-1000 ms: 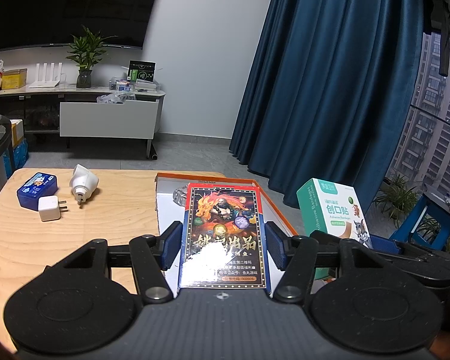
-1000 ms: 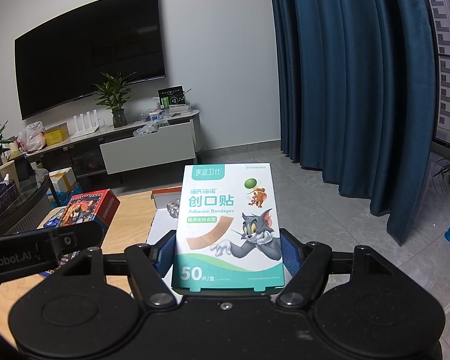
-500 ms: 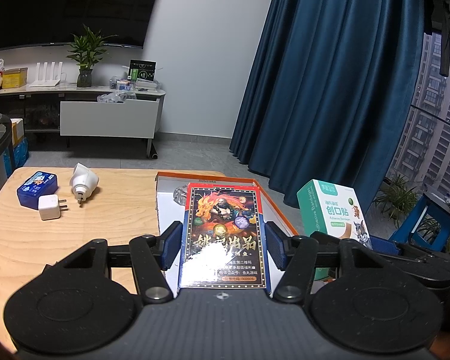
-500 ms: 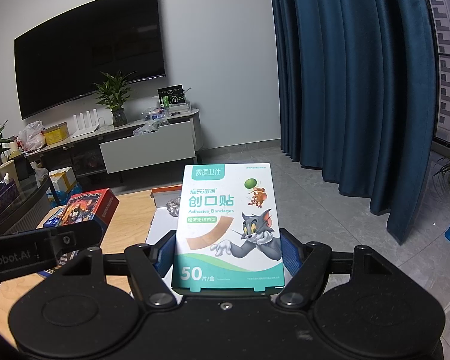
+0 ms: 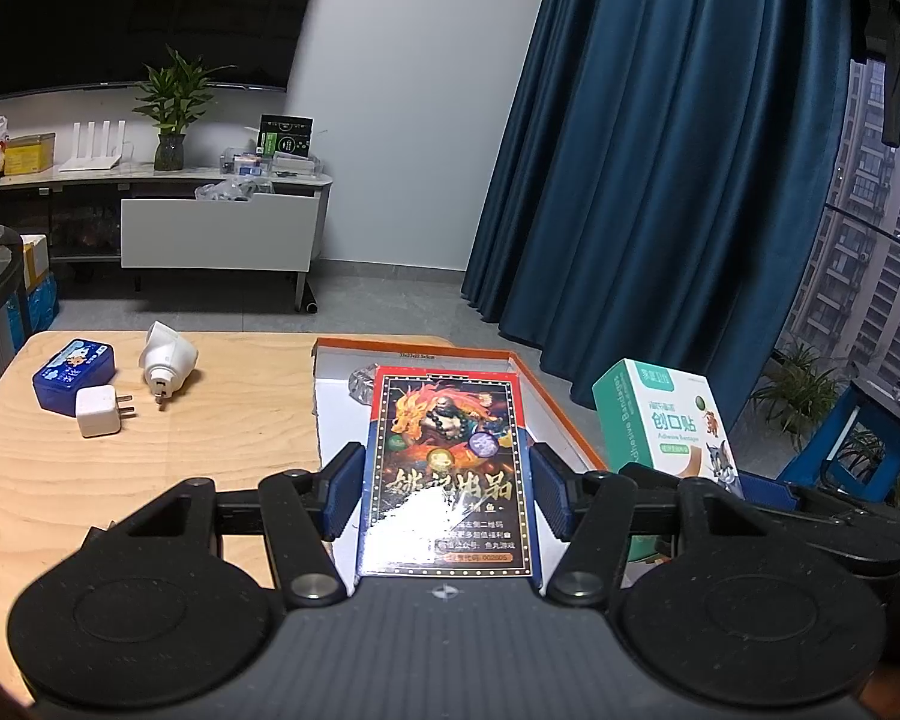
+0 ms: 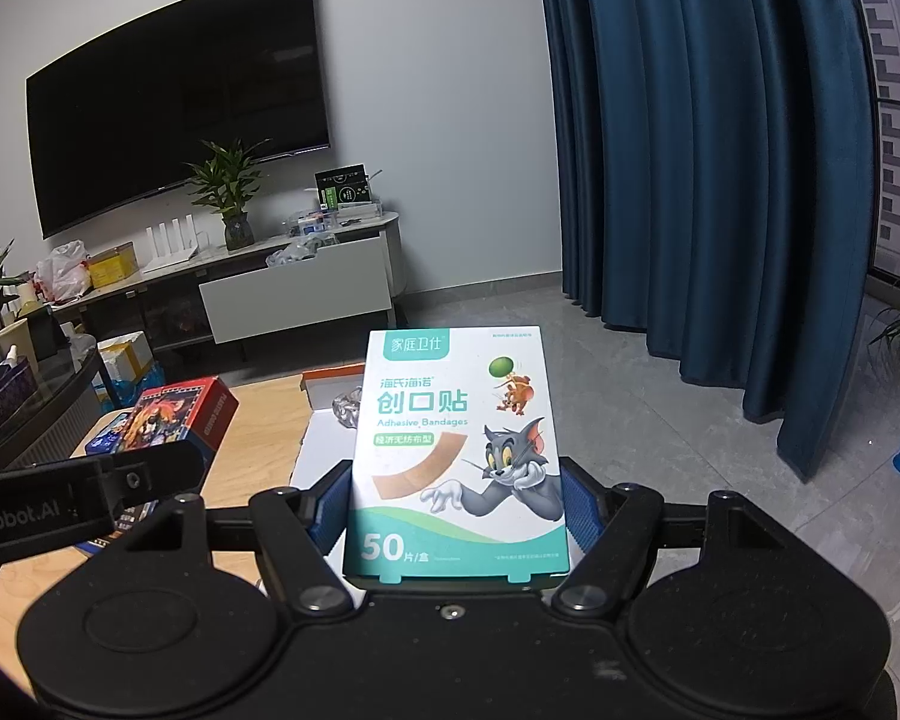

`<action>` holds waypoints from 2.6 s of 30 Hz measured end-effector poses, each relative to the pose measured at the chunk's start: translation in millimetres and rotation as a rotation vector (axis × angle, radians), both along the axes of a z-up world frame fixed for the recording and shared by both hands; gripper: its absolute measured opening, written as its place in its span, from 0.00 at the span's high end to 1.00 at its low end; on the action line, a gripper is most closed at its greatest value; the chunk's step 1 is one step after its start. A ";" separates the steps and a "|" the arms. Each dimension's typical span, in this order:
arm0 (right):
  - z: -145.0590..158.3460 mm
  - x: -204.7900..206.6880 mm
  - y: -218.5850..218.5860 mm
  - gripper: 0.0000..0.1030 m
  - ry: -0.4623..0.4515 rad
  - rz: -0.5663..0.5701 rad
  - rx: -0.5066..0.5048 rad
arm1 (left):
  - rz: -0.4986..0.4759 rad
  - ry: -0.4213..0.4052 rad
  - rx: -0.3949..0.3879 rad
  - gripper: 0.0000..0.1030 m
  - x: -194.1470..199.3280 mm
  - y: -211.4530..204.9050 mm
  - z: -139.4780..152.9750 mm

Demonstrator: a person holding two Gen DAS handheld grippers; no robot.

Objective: Organize rigid objects
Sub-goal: 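Hold the card box and bandage box above the white box, then lower the card box with the left tool while the right tool lowers the bandage box toward the box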

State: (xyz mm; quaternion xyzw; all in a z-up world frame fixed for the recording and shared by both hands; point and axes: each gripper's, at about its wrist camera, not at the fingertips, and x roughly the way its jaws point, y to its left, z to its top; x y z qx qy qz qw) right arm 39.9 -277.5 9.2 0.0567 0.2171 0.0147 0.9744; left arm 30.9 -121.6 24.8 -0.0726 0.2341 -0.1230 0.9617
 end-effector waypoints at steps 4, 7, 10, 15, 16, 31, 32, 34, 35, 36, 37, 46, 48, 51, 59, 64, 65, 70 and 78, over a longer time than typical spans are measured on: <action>1.5 -1.8 0.6 0.19 0.008 0.003 0.000 | 0.002 0.009 0.000 0.42 0.6 -0.4 -1.2; 1.5 -1.1 0.6 0.19 0.009 0.003 0.001 | 0.003 0.012 0.001 0.42 2.1 -0.7 -1.3; 0.7 -2.9 0.7 0.19 0.016 0.001 0.003 | 0.003 0.013 0.001 0.42 2.1 -0.9 -1.4; 0.4 -7.6 2.2 0.19 0.022 0.002 0.005 | 0.002 0.019 0.002 0.42 3.1 -2.6 -0.7; -1.2 -3.8 0.8 0.19 0.023 0.003 0.006 | 0.002 0.020 0.003 0.42 3.8 -2.9 -0.5; -18.6 -3.4 0.3 0.19 0.060 0.002 0.018 | -0.001 0.050 0.007 0.42 14.3 -3.5 -5.8; -19.1 -2.4 0.1 0.19 0.063 0.001 0.019 | -0.002 0.053 0.009 0.42 15.6 -3.7 -6.4; -19.7 -0.4 -1.0 0.19 0.069 -0.001 0.020 | -0.002 0.059 0.010 0.42 17.5 -3.9 -7.8; -19.8 0.9 -1.4 0.19 0.072 -0.001 0.022 | -0.003 0.063 0.010 0.42 19.0 -3.8 -8.7; -21.2 -0.9 -0.8 0.19 0.076 0.000 0.023 | -0.003 0.066 0.010 0.42 20.2 -3.5 -9.8; -20.8 2.5 -2.2 0.19 0.080 0.000 0.023 | -0.004 0.069 0.012 0.42 21.7 -3.5 -10.4; -16.1 34.1 -5.1 0.19 0.104 0.013 0.008 | 0.002 0.097 0.011 0.42 39.7 2.7 -19.2; -16.0 42.2 -5.0 0.19 0.107 0.014 0.003 | 0.004 0.101 0.015 0.42 44.3 4.3 -20.5; -15.9 50.8 -7.6 0.19 0.116 0.011 0.006 | 0.008 0.119 0.016 0.42 50.5 5.6 -23.7; -17.5 72.1 -10.6 0.19 0.156 0.000 0.011 | -0.014 0.156 0.019 0.42 61.6 2.0 -29.2; -16.4 79.6 -14.3 0.19 0.173 -0.006 0.012 | -0.030 0.167 0.021 0.42 66.9 -2.7 -28.7; -15.7 80.4 -14.4 0.19 0.175 -0.009 0.013 | -0.030 0.167 0.021 0.42 67.5 -3.1 -27.8; -12.0 86.8 -17.7 0.19 0.190 -0.001 0.031 | -0.039 0.170 0.020 0.42 70.2 -3.5 -26.9; -11.1 95.7 -11.6 0.19 0.212 0.009 0.007 | -0.056 0.197 0.014 0.42 72.2 -5.4 -32.4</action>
